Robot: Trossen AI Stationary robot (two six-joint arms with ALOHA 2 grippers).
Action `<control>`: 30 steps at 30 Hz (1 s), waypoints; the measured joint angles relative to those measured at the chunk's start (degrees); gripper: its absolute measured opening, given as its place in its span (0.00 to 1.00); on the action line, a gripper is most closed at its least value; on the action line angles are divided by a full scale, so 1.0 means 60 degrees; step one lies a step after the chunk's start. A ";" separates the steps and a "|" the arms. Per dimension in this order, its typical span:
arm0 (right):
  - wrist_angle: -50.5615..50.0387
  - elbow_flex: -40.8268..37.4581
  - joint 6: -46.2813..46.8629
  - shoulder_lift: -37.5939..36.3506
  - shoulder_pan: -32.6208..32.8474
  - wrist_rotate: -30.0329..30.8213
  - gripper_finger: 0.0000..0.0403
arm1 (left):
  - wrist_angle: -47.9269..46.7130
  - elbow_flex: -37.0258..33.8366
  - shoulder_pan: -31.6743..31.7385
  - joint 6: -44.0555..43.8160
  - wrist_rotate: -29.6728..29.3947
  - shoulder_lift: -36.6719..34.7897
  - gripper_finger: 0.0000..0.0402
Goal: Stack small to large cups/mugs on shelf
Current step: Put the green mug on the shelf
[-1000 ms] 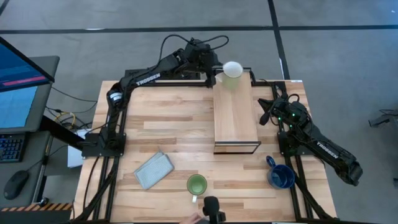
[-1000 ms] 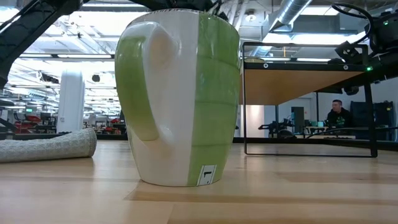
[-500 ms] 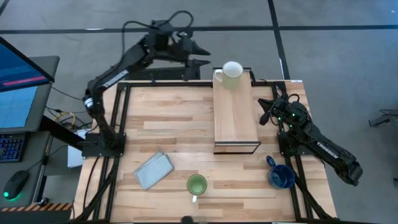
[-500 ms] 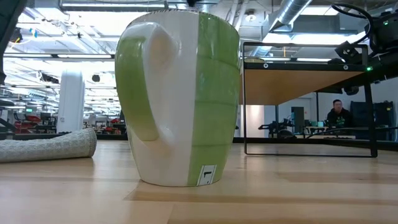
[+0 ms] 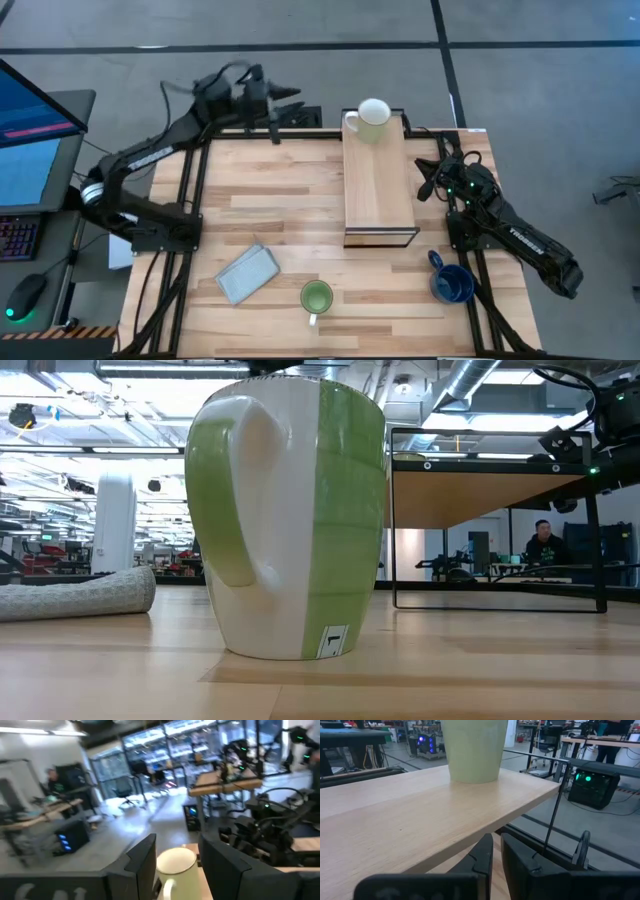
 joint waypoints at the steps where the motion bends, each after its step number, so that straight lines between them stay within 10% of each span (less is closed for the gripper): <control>1: 0.0000 0.0000 0.0000 0.0000 0.0000 0.0000 0.15 | 0.0428 -0.0588 -0.0105 -0.0007 -0.0239 -0.0308 0.34; 17: 0.0000 0.0000 0.0000 0.0000 0.0000 0.0000 0.15 | 0.4147 -0.5725 -0.2455 -0.1322 -0.0623 -0.1952 0.34; 30: 0.0000 0.0000 0.0000 0.0000 0.0000 0.0000 0.15 | 0.3605 -0.6086 -0.7003 -0.1941 -0.5175 -0.1945 0.34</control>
